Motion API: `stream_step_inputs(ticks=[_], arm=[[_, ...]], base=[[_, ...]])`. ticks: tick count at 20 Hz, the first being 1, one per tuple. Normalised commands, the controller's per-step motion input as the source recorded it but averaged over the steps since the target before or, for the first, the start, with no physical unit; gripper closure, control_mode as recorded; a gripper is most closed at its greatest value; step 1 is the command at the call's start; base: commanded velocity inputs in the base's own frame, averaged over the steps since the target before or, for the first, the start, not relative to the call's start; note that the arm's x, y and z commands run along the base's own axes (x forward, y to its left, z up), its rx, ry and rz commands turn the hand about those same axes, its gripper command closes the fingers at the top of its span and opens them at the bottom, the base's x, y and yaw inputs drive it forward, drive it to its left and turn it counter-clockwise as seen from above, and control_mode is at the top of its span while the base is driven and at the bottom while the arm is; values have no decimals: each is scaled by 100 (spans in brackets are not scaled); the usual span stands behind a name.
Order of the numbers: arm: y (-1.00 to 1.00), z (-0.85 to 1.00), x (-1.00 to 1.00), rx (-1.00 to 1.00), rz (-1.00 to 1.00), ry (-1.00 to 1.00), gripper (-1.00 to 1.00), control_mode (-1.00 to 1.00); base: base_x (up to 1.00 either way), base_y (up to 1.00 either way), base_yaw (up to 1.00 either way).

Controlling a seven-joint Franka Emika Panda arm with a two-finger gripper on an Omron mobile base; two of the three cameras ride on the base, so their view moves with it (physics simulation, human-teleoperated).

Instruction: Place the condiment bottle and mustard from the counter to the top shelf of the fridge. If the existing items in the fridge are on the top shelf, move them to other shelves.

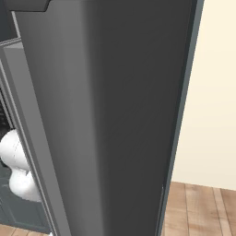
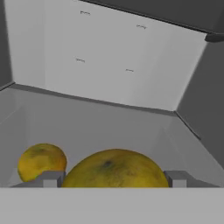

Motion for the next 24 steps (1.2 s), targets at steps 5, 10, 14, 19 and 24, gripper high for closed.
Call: stream_step_inputs(ticks=[5, 10, 14, 19, 24], arm=[[0, -27, 85, 0, 0, -1, -100, -100], [0, 26, -3, 0, -3, 1, -100, -100], [0, 91, -64, 0, -6, 8, -100, -100], [0, 100, -100, -1, 0, 6, -100, -100], [-3, 100, -100, 0, 0, 12, -100, -100]], base=[[0, 0, 0], [0, 0, 0], [0, 0, 0], [0, 0, 0], [0, 0, 0]])
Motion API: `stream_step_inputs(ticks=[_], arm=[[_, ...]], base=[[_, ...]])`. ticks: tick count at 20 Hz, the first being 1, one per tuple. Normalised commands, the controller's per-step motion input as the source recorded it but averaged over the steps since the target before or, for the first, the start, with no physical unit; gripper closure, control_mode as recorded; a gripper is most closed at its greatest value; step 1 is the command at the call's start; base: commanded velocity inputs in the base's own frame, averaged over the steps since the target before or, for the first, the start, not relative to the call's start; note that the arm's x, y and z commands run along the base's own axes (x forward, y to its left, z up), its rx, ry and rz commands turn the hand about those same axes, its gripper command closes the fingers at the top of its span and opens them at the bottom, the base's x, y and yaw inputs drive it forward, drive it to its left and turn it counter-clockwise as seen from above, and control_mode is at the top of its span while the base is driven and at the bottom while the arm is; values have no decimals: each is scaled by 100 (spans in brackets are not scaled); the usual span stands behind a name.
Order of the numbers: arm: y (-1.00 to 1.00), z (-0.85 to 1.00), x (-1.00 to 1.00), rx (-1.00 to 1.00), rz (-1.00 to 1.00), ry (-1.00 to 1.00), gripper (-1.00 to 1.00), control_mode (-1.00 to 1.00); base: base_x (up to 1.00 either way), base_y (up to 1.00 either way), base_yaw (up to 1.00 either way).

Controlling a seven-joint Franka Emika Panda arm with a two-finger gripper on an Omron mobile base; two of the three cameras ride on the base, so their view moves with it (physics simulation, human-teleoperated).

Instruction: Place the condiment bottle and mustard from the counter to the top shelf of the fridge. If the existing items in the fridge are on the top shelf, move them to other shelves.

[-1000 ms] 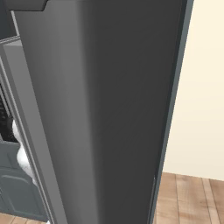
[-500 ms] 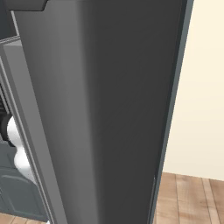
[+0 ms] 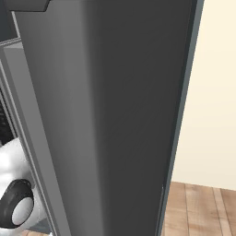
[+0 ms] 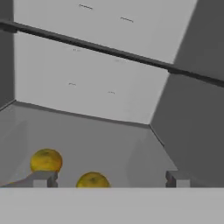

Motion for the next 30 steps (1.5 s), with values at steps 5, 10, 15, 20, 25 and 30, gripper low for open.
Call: stream_step_inputs(ticks=[5, 10, 15, 20, 25, 30], arm=[[0, 100, -100, 0, 0, 18, -100, -100], [0, 55, -100, 3, 0, 26, -100, -100], [7, 29, -100, 9, 0, 26, -100, -100], [45, 19, -94, 8, -2, 6, -100, -100], [23, -1, -23, 0, 0, -14, -100, -100], [15, -10, 0, 0, 0, -24, -100, -100]], base=[[0, 0, 0], [0, 0, 0], [0, 0, 0], [0, 0, 0], [0, 0, 0], [0, 0, 0]])
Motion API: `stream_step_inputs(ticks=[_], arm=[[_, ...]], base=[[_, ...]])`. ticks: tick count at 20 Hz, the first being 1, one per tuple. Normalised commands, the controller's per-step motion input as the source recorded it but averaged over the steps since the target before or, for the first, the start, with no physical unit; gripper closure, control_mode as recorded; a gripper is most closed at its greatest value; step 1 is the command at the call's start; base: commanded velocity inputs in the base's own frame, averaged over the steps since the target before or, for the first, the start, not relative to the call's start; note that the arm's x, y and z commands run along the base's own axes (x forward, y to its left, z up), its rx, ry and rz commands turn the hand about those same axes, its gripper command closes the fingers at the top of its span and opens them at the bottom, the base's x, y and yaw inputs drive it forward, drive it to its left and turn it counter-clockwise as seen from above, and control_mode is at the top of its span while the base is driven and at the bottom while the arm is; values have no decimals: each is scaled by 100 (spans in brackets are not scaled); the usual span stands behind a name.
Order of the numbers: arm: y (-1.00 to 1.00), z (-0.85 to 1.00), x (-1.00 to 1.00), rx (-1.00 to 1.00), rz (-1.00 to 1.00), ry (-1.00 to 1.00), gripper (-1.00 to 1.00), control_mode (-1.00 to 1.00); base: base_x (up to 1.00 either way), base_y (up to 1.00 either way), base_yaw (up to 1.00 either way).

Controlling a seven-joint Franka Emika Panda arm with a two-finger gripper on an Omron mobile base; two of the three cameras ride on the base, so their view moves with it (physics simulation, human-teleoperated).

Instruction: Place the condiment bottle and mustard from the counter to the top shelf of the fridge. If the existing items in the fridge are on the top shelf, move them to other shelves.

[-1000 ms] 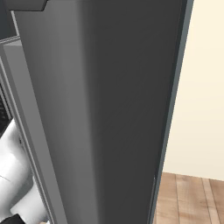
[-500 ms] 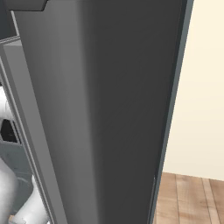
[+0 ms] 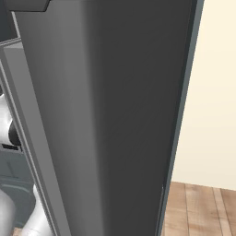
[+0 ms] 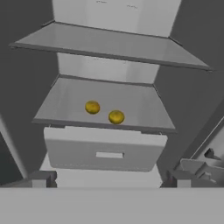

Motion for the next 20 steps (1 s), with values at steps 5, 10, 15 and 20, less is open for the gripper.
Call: stream_step_inputs(ticks=[5, 10, 15, 20], arm=[[0, 0, -7, 0, 1, 1, -100, -100], [0, -3, -31, -1, 4, 2, -100, 100], [0, 0, 0, 0, 0, 0, -100, 100], [0, 0, 0, 0, 0, 0, -100, 100]], base=[[0, 0, 0], [-60, 0, 7], [-100, 1, 13], [-100, 14, 14]])
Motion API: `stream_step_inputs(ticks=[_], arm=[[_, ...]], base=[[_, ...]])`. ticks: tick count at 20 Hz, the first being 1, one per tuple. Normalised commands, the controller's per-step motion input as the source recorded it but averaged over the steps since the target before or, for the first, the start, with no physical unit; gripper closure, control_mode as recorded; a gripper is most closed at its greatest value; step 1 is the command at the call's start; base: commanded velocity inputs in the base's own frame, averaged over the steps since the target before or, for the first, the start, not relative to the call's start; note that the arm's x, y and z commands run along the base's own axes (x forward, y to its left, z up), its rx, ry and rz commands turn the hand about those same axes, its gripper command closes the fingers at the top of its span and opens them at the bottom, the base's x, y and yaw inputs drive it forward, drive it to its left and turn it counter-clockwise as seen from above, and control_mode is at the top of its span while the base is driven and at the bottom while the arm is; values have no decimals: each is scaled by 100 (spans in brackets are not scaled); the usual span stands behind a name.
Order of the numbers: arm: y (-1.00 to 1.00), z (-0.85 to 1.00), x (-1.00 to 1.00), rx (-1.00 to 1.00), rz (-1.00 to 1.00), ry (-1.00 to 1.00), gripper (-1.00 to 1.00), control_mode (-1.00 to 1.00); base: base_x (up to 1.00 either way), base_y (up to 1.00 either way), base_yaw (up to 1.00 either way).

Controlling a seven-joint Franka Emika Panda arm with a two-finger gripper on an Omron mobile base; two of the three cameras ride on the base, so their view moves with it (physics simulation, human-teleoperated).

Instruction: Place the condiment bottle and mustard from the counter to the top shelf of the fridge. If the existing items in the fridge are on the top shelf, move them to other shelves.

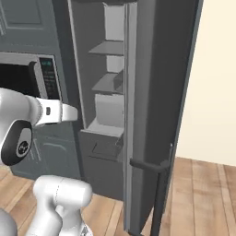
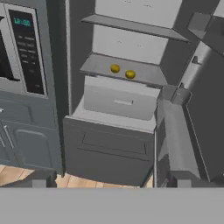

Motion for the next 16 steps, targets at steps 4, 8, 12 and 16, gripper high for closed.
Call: stream_step_inputs(ticks=[4, 8, 12, 16], arm=[[0, 0, 0, 0, 0, 0, -100, 100], [0, 0, 0, 0, 0, 0, -100, 100], [0, 0, 0, 0, 0, 0, -100, 100], [0, 0, 0, 0, 0, 0, -100, 100]], base=[[-100, 31, 10], [-92, 37, 12], [-37, 49, 56], [8, 77, 71]])
